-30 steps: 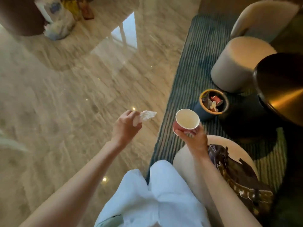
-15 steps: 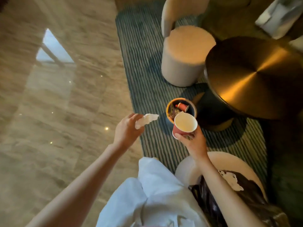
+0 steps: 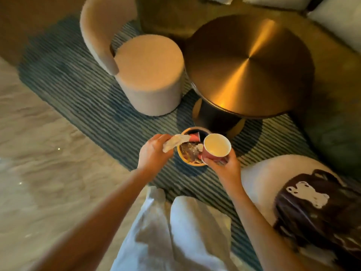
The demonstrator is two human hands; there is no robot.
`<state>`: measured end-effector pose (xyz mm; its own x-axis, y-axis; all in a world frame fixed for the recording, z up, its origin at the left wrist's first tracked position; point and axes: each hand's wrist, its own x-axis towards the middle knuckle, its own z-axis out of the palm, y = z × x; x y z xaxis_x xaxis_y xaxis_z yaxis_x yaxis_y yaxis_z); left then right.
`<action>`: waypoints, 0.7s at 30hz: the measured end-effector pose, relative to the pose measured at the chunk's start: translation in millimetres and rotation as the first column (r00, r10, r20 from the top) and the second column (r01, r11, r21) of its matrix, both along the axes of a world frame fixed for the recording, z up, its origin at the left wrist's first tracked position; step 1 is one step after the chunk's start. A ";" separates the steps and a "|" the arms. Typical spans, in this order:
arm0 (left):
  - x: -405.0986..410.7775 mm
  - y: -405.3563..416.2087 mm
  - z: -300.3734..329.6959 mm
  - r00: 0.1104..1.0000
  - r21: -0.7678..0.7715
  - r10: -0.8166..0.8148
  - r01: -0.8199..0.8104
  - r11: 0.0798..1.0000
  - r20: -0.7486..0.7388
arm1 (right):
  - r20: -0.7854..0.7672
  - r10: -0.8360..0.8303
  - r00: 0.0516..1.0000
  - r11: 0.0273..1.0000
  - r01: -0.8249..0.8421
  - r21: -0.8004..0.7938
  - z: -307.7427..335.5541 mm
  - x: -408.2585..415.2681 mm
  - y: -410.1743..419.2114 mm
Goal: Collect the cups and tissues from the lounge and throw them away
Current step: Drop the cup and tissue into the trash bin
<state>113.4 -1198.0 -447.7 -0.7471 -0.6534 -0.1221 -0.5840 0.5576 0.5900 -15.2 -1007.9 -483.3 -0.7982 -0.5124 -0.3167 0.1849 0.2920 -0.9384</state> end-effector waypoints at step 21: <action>-214.4 -48.4 -351.8 0.726 0.029 -0.530 0.578 0.815 0.438 | -0.022 -0.288 0.958 0.941 0.287 0.179 -289.7 -58.2 -30.2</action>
<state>-101.1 -1246.3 -799.6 -0.8744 -0.1650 -0.4563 -0.3216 0.9012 0.2904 -73.4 -1038.1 -772.9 -0.9014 -0.1963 -0.3860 0.2899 0.3886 -0.8746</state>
